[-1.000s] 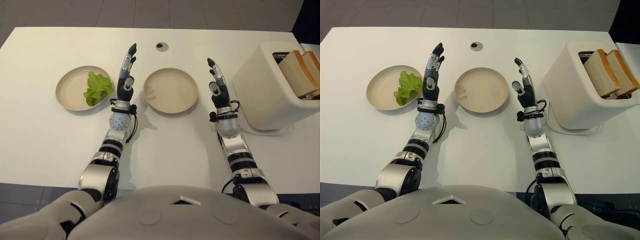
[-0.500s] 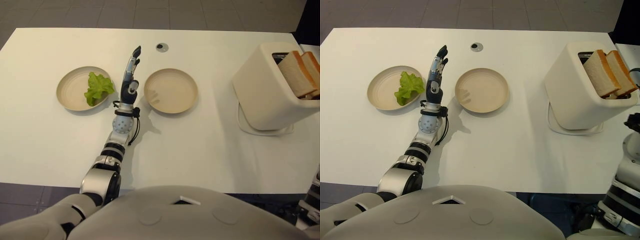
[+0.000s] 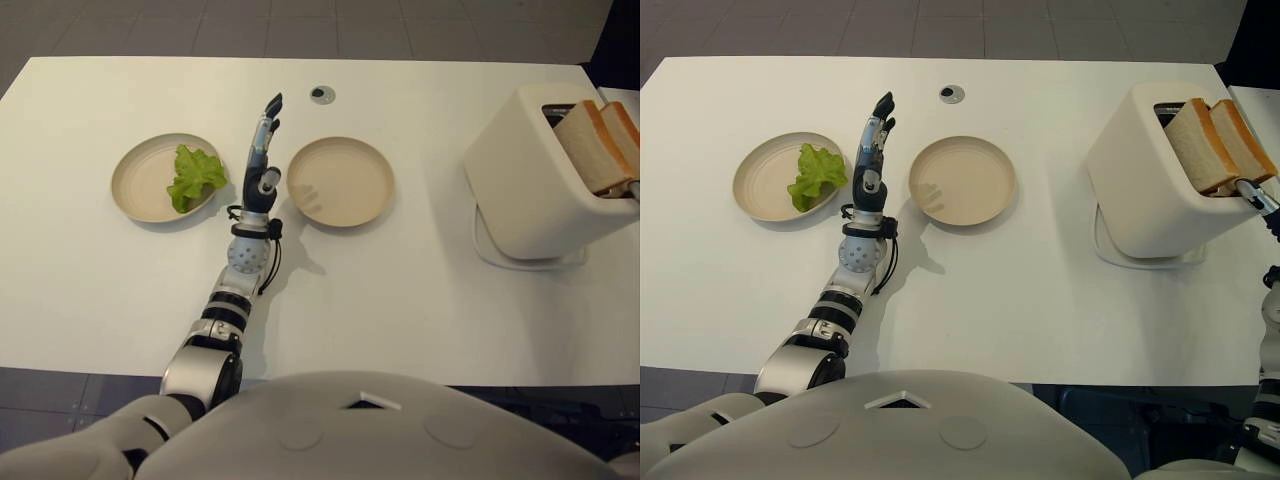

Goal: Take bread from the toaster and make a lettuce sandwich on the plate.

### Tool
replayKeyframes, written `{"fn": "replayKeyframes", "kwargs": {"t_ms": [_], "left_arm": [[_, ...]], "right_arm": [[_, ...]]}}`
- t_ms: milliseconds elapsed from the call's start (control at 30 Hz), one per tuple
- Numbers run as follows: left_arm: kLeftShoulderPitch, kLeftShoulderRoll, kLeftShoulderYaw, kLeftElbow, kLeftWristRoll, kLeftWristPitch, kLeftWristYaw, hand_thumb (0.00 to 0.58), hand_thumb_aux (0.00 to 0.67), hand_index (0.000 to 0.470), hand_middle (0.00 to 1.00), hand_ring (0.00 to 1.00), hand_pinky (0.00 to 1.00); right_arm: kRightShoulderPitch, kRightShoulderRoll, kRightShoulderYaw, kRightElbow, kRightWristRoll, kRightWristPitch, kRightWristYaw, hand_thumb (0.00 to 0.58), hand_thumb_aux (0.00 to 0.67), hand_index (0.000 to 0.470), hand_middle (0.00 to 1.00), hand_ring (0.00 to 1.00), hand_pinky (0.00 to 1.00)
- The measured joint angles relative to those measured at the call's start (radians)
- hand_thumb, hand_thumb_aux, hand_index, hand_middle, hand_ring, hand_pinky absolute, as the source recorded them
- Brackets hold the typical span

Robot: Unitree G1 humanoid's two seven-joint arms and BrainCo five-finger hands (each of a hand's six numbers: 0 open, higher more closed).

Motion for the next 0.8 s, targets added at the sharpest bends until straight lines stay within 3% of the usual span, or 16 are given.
{"fn": "replayKeyframes", "kwargs": {"t_ms": [167, 200, 233, 267, 300, 333, 500, 700, 800], "left_arm": [[0.009, 0.0, -0.006, -0.015, 0.008, 0.007, 0.01, 0.0, 0.0, 0.0, 0.0, 0.0, 0.0], [0.009, 0.0, -0.007, -0.016, 0.009, 0.009, 0.01, 0.0, 0.0, 0.0, 0.0, 0.0, 0.0], [0.01, 0.0, -0.007, -0.018, 0.011, 0.01, 0.01, 0.0, 0.0, 0.0, 0.0, 0.0, 0.0], [0.011, 0.0, -0.008, -0.019, 0.013, 0.011, 0.01, 0.0, 0.0, 0.0, 0.0, 0.0, 0.0], [0.012, 0.0, -0.009, -0.021, 0.013, 0.013, 0.01, 0.0, 0.0, 0.0, 0.0, 0.0, 0.0], [0.013, 0.0, -0.009, -0.022, 0.013, 0.015, 0.01, 0.0, 0.0, 0.0, 0.0, 0.0, 0.0], [0.016, 0.0, -0.012, -0.028, 0.013, 0.021, 0.01, 0.0, 0.0, 0.0, 0.0, 0.0, 0.0], [0.015, 0.001, -0.011, -0.025, 0.014, 0.026, 0.016, 0.0, 0.0, 0.0, 0.0, 0.0, 0.0], [0.011, 0.001, -0.01, -0.018, 0.014, 0.027, 0.026, 0.0, 0.0, 0.0, 0.0, 0.0, 0.0]], "right_arm": [[-0.019, -0.037, 0.057, -0.024, -0.004, 0.018, 0.007, 0.0, 0.0, 0.0, 0.0, 0.0, 0.0], [-0.019, -0.04, 0.065, -0.031, -0.004, 0.021, 0.009, 0.112, 0.068, 0.048, 0.07, 0.07, 0.07], [-0.018, -0.041, 0.071, -0.04, -0.003, 0.025, 0.012, 0.415, 0.313, 0.219, 0.25, 0.25, 0.25], [-0.018, -0.042, 0.071, -0.055, -0.001, 0.029, 0.014, 0.569, 0.578, 0.405, 0.7, 0.7, 0.7], [-0.018, -0.047, 0.073, -0.074, -0.001, 0.03, 0.015, 0.58, 0.67, 0.47, 0.93, 0.93, 0.93], [-0.016, -0.048, 0.073, -0.091, -0.001, 0.03, 0.014, 0.58, 0.67, 0.47, 1.0, 1.0, 1.0], [-0.003, -0.038, 0.077, -0.189, -0.006, 0.012, -0.033, 0.58, 0.67, 0.47, 1.0, 1.0, 1.0], [-0.04, 0.021, 0.056, -0.234, -0.04, 0.007, -0.219, 0.58, 0.67, 0.47, 1.0, 1.0, 1.0], [-0.101, 0.105, 0.042, -0.429, 0.109, -0.107, -0.273, 0.58, 0.67, 0.47, 1.0, 1.0, 1.0]]}}
